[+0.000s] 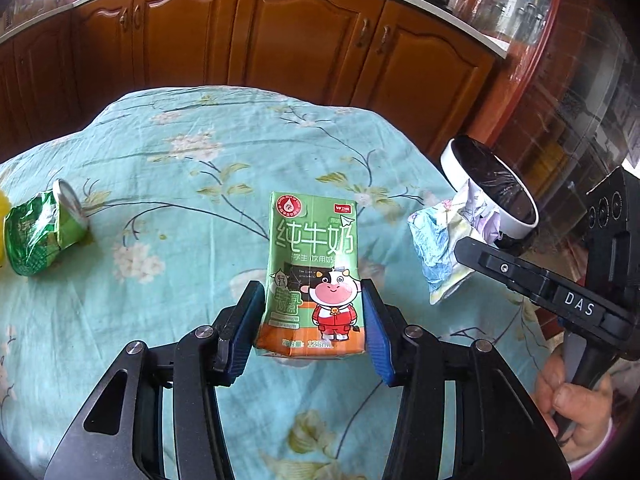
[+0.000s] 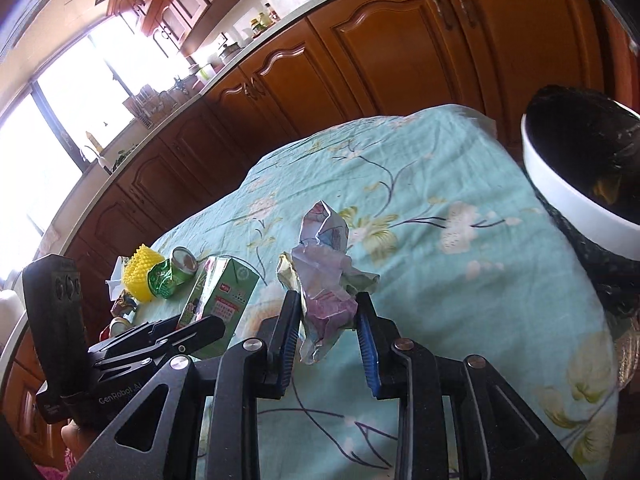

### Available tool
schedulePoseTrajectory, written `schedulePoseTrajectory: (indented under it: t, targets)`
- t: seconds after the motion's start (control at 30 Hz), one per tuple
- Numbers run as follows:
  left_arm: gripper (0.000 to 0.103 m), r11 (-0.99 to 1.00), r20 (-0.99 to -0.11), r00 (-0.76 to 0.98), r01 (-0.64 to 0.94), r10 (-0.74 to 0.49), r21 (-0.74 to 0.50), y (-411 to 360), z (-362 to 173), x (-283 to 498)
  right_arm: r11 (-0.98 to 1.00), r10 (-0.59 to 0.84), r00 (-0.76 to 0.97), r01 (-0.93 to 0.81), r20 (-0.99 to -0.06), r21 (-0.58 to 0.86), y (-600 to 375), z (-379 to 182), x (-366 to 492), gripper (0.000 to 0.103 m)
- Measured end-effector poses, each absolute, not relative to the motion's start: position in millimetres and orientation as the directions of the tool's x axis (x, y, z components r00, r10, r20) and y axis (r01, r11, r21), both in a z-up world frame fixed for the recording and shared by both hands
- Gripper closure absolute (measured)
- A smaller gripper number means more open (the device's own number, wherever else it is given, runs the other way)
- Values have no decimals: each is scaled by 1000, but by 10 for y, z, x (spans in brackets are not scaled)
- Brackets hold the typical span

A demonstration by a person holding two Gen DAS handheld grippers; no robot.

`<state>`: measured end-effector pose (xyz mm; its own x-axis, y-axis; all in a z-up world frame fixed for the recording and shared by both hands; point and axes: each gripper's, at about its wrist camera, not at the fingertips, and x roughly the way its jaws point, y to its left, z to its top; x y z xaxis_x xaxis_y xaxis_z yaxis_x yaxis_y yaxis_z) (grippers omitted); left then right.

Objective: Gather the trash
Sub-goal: 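Carry the green milk carton and foil wrapper over the trash bin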

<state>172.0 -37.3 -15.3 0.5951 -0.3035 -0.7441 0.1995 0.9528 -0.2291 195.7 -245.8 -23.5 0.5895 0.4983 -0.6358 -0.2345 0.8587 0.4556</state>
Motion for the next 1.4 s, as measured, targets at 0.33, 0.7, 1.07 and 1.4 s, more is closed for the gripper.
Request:
schedulePoseTrajectory:
  t: [0.33,0.7,1.07,1.4]
  targets:
    - [55,937,-741,582,285,-335,-200,-852,-70,1740,871,447,651,-162,-613,463,-2943,-176,1711,75]
    - [55,915,-738,565,360,-369,-181,-1294,12,1825,877,407,693,-115,-595,466,-3293,-129,1574,75]
    - [55,894,-739,547,415,-393,-168,-1641,55,1907,880,370,726,-73,-580,470,-3600,-71,1543,75]
    - [56,882,-741,536,443,-406,-162,-1850,76,1968,879,350,743,-49,-570,475,-3771,-59,1528,75]
